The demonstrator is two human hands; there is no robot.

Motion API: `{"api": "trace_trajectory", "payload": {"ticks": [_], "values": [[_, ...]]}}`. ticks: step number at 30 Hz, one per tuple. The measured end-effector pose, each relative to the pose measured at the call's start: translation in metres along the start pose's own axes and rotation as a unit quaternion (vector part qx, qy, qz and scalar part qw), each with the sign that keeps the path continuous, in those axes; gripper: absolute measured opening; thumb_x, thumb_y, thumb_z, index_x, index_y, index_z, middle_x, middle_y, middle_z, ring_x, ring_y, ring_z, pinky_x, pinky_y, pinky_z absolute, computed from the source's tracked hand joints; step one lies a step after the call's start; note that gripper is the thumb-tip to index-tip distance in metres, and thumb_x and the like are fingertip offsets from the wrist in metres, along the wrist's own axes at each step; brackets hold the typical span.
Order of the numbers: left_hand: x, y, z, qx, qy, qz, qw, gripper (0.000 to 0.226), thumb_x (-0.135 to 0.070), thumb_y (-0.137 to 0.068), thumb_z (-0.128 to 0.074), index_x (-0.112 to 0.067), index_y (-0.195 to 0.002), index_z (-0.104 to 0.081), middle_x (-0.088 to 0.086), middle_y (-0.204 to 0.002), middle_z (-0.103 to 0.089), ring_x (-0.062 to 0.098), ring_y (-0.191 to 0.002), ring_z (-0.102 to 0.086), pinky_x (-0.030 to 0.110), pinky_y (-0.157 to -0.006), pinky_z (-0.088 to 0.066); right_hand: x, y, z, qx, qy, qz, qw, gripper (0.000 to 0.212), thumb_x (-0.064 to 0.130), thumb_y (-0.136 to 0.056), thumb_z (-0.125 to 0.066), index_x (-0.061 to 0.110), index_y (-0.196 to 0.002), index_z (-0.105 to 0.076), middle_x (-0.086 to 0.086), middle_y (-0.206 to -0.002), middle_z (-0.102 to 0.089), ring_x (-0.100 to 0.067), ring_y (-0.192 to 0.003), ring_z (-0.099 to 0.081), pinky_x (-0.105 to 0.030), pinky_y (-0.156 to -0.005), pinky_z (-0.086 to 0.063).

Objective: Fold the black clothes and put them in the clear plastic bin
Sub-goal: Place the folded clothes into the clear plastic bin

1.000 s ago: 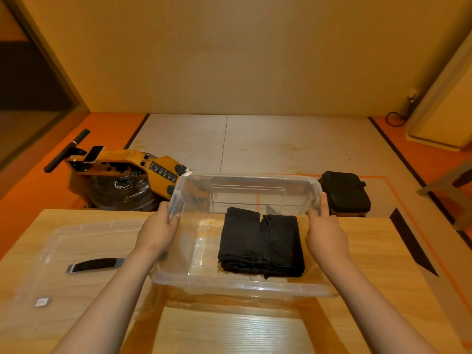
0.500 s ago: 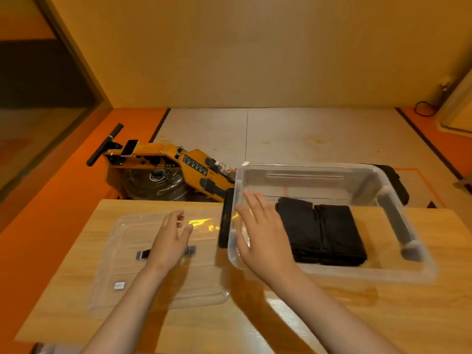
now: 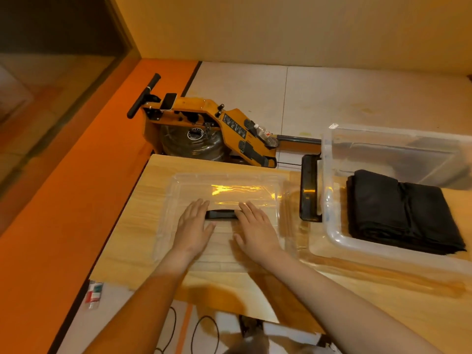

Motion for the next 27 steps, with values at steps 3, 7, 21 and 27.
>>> {"api": "trace_trajectory", "payload": {"ticks": [3,7,21,27], "values": [[0.008,-0.006,-0.012,0.026,-0.031,-0.004,0.999,0.055,-0.03,-0.102,-0.043,-0.02,-0.152,-0.025,0.004,-0.163,-0.01,0.021,-0.15,-0.003,0.034,-0.119,-0.006,-0.01,-0.011,-0.016,0.03,0.002,-0.027,0.999,0.063,0.033,-0.1,-0.042,0.01,-0.154,-0.017,-0.007,-0.162,-0.008,-0.023,-0.15,0.0,-0.035,-0.12,0.001],[0.023,-0.006,-0.023,0.001,-0.026,-0.011,1.0,0.044,-0.023,-0.094,-0.059,-0.016,-0.136,-0.049,0.01,-0.152,-0.035,0.029,-0.144,-0.023,0.038,-0.115,-0.019,-0.009,-0.017,-0.035,-0.004,-0.014,-0.049,0.999,0.052,0.021,-0.095,-0.05,0.009,-0.144,-0.037,-0.009,-0.152,-0.035,-0.028,-0.146,-0.018,-0.04,-0.117,-0.015],[0.038,0.022,0.089,-0.113,-0.096,-0.077,0.986,0.039,-0.034,-0.095,-0.055,-0.013,-0.128,-0.055,0.005,-0.149,-0.042,0.023,-0.139,-0.032,0.053,-0.115,-0.021,0.066,-0.043,0.016,-0.211,0.051,0.058,0.975,0.036,0.008,-0.063,-0.082,0.01,-0.095,-0.068,-0.008,-0.084,-0.063,-0.029,-0.083,-0.061,-0.04,-0.084,-0.051],[0.002,0.034,0.173,-0.225,-0.122,-0.116,0.96,0.048,-0.041,-0.093,-0.043,-0.01,-0.127,-0.055,0.007,-0.145,-0.046,0.026,-0.136,-0.035,0.051,-0.115,-0.02,0.094,-0.048,0.094,-0.342,0.056,0.131,0.929,0.029,0.007,-0.078,-0.066,0.007,-0.107,-0.065,-0.011,-0.095,-0.064,-0.031,-0.094,-0.057,-0.046,-0.097,-0.043]]}}
Point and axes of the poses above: each hand's wrist, its own y-axis away from the middle knuckle, its own z-axis out of the back of the hand, x = y × z, the point moved 1 cm from there along -y, towards the middle knuckle
